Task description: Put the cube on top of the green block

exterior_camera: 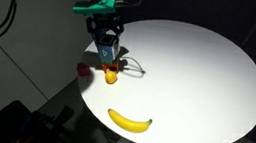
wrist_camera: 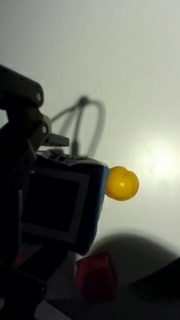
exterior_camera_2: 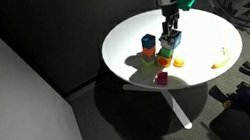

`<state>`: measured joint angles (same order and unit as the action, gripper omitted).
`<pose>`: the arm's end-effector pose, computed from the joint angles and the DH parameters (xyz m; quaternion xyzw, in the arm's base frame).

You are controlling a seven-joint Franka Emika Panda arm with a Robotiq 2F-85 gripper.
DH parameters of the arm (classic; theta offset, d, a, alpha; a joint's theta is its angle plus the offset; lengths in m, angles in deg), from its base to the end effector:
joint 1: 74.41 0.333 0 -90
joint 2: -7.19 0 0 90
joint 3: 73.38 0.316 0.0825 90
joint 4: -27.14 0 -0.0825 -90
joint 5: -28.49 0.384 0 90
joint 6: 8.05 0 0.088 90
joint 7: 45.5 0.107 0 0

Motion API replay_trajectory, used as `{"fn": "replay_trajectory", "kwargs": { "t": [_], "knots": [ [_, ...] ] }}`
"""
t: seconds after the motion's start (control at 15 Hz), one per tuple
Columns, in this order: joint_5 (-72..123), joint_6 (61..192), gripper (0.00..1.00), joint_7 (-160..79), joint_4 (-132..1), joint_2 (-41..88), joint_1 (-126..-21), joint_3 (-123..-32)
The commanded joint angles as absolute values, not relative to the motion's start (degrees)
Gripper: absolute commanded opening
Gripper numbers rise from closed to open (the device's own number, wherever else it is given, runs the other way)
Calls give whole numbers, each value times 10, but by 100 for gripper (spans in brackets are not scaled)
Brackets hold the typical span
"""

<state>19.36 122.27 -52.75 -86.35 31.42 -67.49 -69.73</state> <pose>0.5888 0.1049 0.2418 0.9753 0.2069 -0.0620 0.0459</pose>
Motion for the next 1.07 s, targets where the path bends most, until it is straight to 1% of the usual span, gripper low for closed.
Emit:
{"fn": "replay_trajectory", "kwargs": {
  "t": [0.0,1.0],
  "knots": [
    [222,1216,100,-552,-866,300,-692,-682],
    [231,1207,100,-543,-895,239,-690,-682]
  ]
}}
